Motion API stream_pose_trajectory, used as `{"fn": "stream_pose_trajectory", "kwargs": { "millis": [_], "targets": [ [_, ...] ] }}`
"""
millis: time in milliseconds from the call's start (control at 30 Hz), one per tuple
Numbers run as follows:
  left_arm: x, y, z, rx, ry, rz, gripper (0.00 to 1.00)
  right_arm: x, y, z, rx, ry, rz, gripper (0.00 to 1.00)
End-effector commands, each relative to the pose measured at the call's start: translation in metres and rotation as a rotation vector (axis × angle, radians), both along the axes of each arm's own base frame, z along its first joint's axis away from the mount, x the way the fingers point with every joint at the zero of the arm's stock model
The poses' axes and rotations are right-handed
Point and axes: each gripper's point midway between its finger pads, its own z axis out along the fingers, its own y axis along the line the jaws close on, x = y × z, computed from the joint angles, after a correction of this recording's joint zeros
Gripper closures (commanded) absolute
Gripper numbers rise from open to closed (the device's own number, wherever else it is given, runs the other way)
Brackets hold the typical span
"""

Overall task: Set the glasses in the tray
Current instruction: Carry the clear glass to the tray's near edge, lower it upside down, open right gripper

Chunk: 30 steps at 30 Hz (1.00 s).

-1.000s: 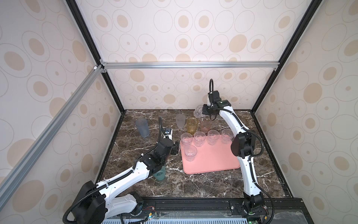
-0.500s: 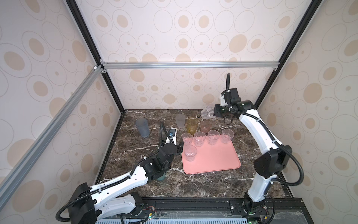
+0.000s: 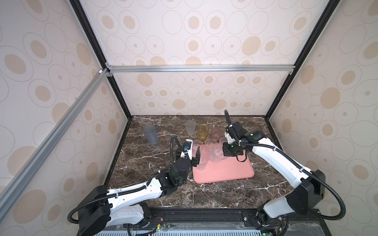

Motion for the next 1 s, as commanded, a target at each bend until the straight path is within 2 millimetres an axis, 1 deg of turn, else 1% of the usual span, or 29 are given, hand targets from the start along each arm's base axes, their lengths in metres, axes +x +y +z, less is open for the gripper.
{"fn": "stream_pose_trajectory", "kwargs": {
  "millis": [0, 133, 300, 433, 600, 700, 833, 967],
  "targets": [
    [-0.003, -0.003, 0.003, -0.045, -0.012, -0.014, 0.24, 0.003, 0.001, -0.025, -0.073, 0.04, -0.001, 1.0],
    [-0.006, 0.003, -0.009, -0.036, 0.02, -0.003, 0.23, 0.011, 0.006, -0.045, -0.132, 0.065, 0.024, 1.0],
    [-0.008, 0.011, -0.016, -0.036, 0.028, 0.018, 0.23, 0.019, 0.008, -0.065, -0.172, 0.092, 0.03, 1.0],
    [-0.007, 0.011, -0.018, -0.023, 0.028, 0.018, 0.23, 0.025, 0.015, -0.074, -0.163, 0.095, 0.028, 1.0],
    [-0.006, 0.007, -0.019, -0.004, 0.029, 0.009, 0.22, 0.027, 0.027, -0.078, -0.154, 0.1, 0.04, 1.0],
    [-0.006, 0.008, -0.019, 0.0, 0.028, 0.01, 0.22, 0.027, 0.02, -0.08, -0.196, 0.104, 0.044, 1.0],
    [-0.006, 0.009, -0.019, 0.006, 0.027, 0.013, 0.22, 0.031, 0.004, -0.08, -0.278, 0.097, 0.046, 1.0],
    [-0.006, 0.008, -0.02, 0.006, 0.028, 0.011, 0.22, 0.036, -0.002, -0.082, -0.316, 0.096, 0.053, 1.0]
  ]
}}
